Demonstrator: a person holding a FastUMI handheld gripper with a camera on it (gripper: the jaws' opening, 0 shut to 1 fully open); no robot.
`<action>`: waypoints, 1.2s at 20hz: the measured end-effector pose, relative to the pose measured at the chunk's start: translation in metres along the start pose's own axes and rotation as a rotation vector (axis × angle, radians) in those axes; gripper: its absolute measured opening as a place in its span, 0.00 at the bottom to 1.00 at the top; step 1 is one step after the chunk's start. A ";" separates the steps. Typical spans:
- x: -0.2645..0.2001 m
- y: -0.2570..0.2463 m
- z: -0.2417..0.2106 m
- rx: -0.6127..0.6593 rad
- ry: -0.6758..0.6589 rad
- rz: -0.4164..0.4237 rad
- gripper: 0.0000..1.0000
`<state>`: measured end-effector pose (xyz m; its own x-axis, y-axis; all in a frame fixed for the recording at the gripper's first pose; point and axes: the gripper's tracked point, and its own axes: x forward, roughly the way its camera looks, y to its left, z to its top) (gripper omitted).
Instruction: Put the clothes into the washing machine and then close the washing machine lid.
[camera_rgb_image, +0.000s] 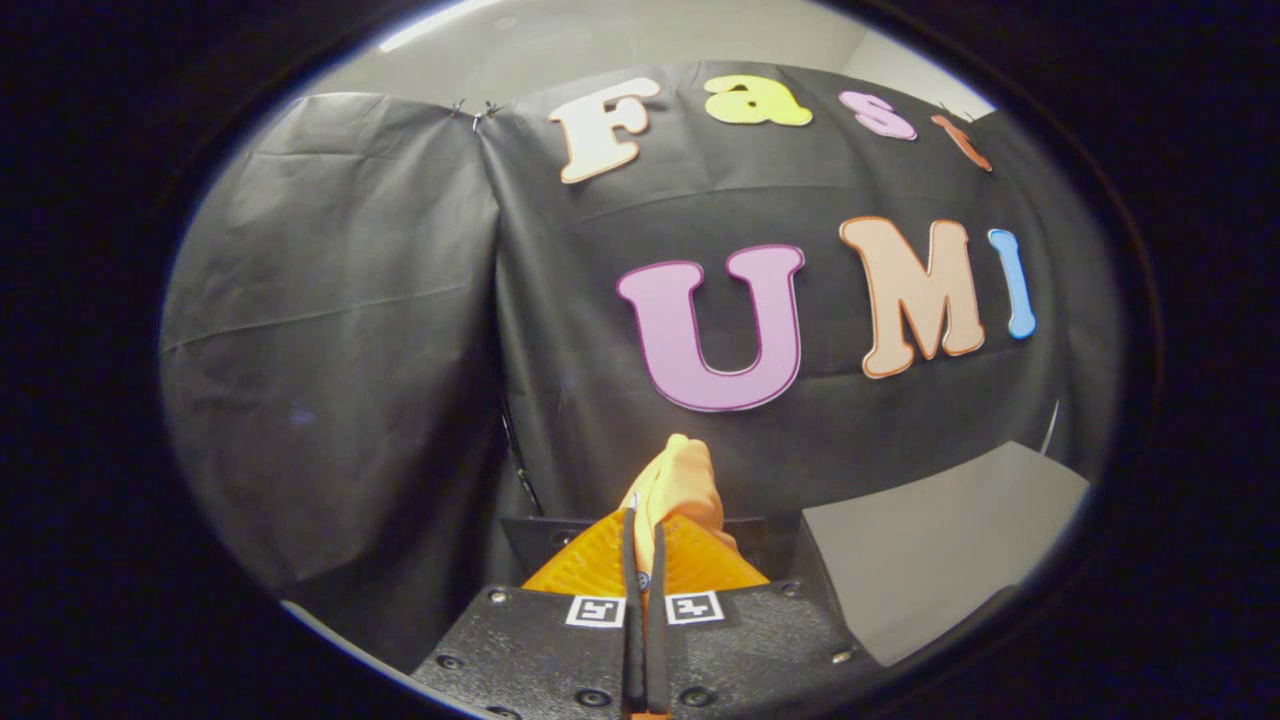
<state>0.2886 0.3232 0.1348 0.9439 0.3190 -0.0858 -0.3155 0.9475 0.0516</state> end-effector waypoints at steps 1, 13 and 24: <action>0.003 0.003 -0.009 0.003 0.008 0.004 0.01; 0.042 0.015 -0.157 0.070 0.200 0.001 0.01; 0.079 0.023 -0.280 0.098 0.409 -0.025 0.01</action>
<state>0.3286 0.3766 -0.1493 0.8284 0.2970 -0.4749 -0.2637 0.9548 0.1370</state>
